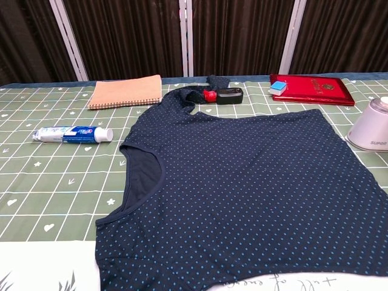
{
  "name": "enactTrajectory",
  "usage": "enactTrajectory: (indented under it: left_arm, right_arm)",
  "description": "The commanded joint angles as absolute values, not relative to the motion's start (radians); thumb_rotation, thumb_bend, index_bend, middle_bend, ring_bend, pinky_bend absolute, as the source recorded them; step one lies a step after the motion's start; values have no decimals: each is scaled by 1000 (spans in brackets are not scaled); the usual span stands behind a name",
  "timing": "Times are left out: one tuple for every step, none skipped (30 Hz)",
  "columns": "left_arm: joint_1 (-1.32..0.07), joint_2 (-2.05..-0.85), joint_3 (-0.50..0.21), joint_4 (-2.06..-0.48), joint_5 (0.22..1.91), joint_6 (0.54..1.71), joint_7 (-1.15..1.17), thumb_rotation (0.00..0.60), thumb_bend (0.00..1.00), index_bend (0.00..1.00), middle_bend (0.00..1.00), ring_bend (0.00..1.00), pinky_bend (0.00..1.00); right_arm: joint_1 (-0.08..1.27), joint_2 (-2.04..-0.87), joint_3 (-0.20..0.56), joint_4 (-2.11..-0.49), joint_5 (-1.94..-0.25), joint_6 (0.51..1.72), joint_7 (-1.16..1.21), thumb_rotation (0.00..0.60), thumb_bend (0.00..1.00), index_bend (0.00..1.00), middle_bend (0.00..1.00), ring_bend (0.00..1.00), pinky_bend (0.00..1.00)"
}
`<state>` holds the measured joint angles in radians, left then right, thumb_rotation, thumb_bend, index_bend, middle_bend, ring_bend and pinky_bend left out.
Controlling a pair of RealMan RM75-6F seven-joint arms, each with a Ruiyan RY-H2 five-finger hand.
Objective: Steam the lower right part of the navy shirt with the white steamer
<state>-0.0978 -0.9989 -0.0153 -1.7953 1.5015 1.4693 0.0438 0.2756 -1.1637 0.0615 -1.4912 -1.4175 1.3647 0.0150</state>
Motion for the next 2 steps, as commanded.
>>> enactTrajectory:
  left_arm:
    - [-92, -999, -9, -1789, 1510, 1475, 38, 600, 0, 0, 0, 0, 0]
    - [-90, -998, -7, -1787, 1514, 1477, 35, 600, 0, 0, 0, 0, 0]
  right_arm:
    - [227, -1136, 53, -1558, -1409, 1415, -40, 600, 0, 0, 0, 0, 0]
    - [218, -1133, 50, -1572, -1412, 1424, -55, 600, 0, 0, 0, 0, 0]
